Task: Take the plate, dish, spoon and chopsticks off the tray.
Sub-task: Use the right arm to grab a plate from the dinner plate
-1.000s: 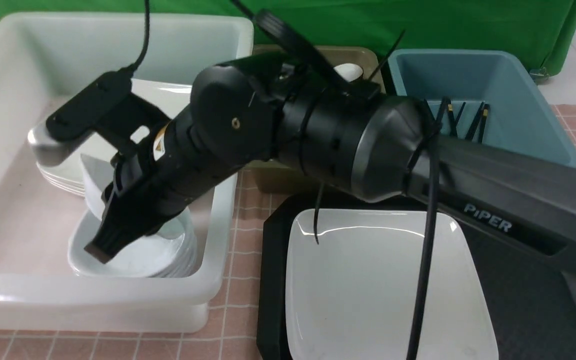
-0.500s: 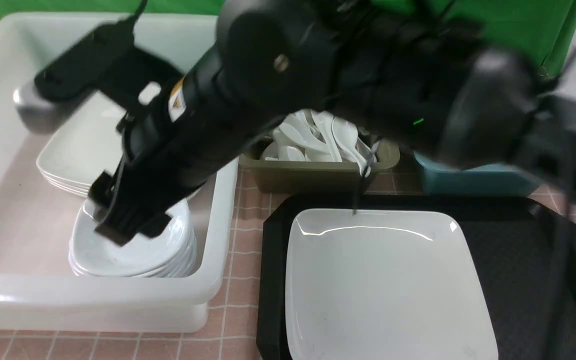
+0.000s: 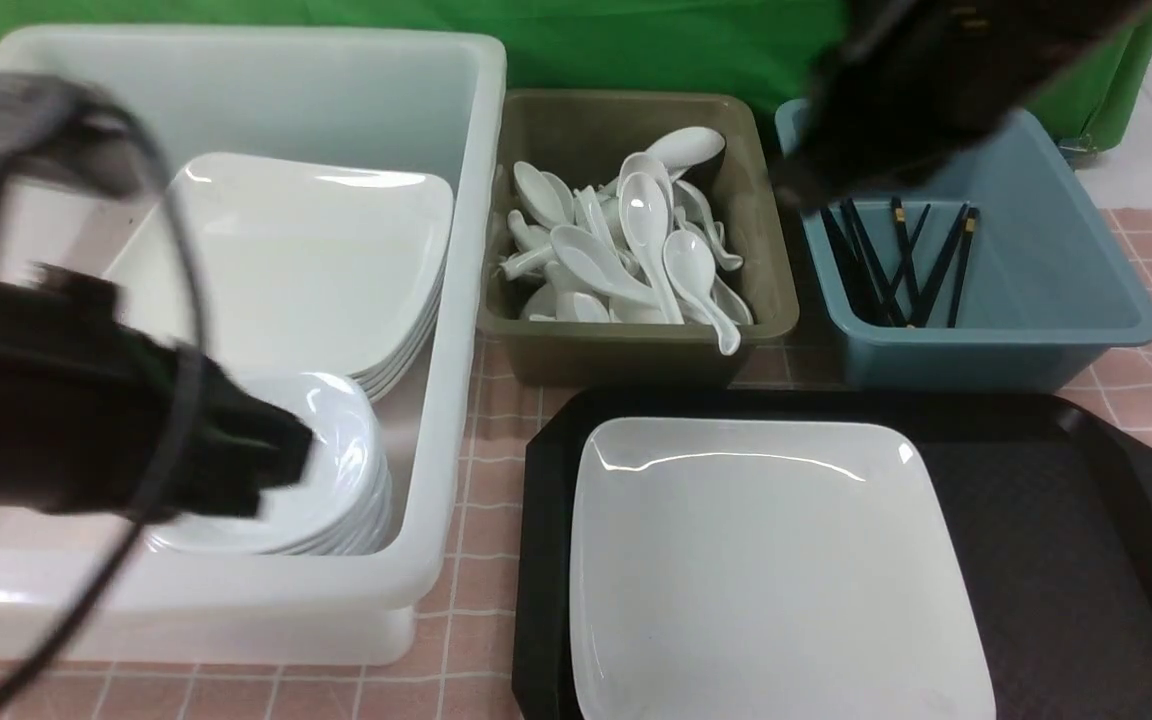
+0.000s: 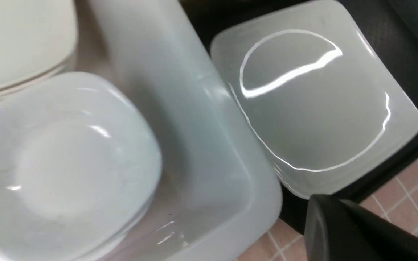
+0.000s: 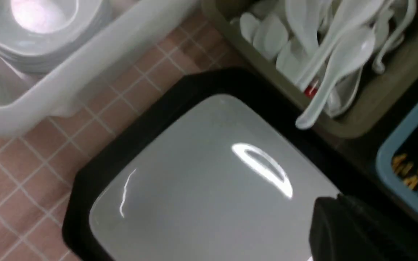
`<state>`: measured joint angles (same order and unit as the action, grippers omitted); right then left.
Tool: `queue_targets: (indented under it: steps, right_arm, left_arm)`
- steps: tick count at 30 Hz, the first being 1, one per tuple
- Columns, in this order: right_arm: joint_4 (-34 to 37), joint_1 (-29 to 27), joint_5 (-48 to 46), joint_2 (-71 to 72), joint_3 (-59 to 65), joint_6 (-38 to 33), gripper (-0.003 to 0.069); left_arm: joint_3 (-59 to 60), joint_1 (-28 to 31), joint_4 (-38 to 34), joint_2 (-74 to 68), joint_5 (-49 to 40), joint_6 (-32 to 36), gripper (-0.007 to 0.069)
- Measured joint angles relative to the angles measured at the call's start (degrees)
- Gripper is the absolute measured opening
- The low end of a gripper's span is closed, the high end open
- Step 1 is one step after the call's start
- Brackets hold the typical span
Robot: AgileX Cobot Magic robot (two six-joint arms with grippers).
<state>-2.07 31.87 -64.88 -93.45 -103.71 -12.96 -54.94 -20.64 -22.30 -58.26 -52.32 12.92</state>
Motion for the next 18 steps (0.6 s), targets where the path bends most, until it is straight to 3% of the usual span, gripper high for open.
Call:
queue_targets:
  steps: [1, 2, 5, 11, 14, 16, 18]
  right_arm:
    - [5.0, -4.4, 0.1, 1.5, 4.1, -2.0, 0.0030]
    - [5.0, -4.4, 0.1, 1.7, 4.1, -2.4, 0.0030]
    - [16.9, -15.6, 0.9, 4.4, 17.1, -8.8, 0.0030]
    - [21.1, -27.2, 11.0, 4.3, 33.7, -11.5, 0.0057]
    - [21.3, -30.1, 18.1, 3.1, 38.4, -11.9, 0.0178]
    - [21.8, -30.9, 23.2, 0.8, 39.0, -11.9, 0.0323]
    - [23.0, -31.0, 25.3, -1.5, 38.7, -11.8, 0.0400]
  left_arm:
    - [0.0, -3.7, 0.1, -2.3, 1.6, -0.8, -0.0002]
    - [0.0, -4.2, 0.2, -2.6, 1.9, -0.9, -0.0002]
    - [0.0, -12.4, 1.0, -8.7, 6.6, -2.5, -0.0002]
    - [-1.7, -17.6, 1.4, -17.0, 9.9, -3.5, -0.0002]
    - [-4.3, -17.8, 2.8, -20.2, 10.2, -3.6, -0.0002]
    - [-6.5, -17.8, 4.5, -21.7, 10.4, -3.6, -0.0002]
    - [-7.5, -17.8, 5.9, -22.2, 10.7, -4.0, -0.0002]
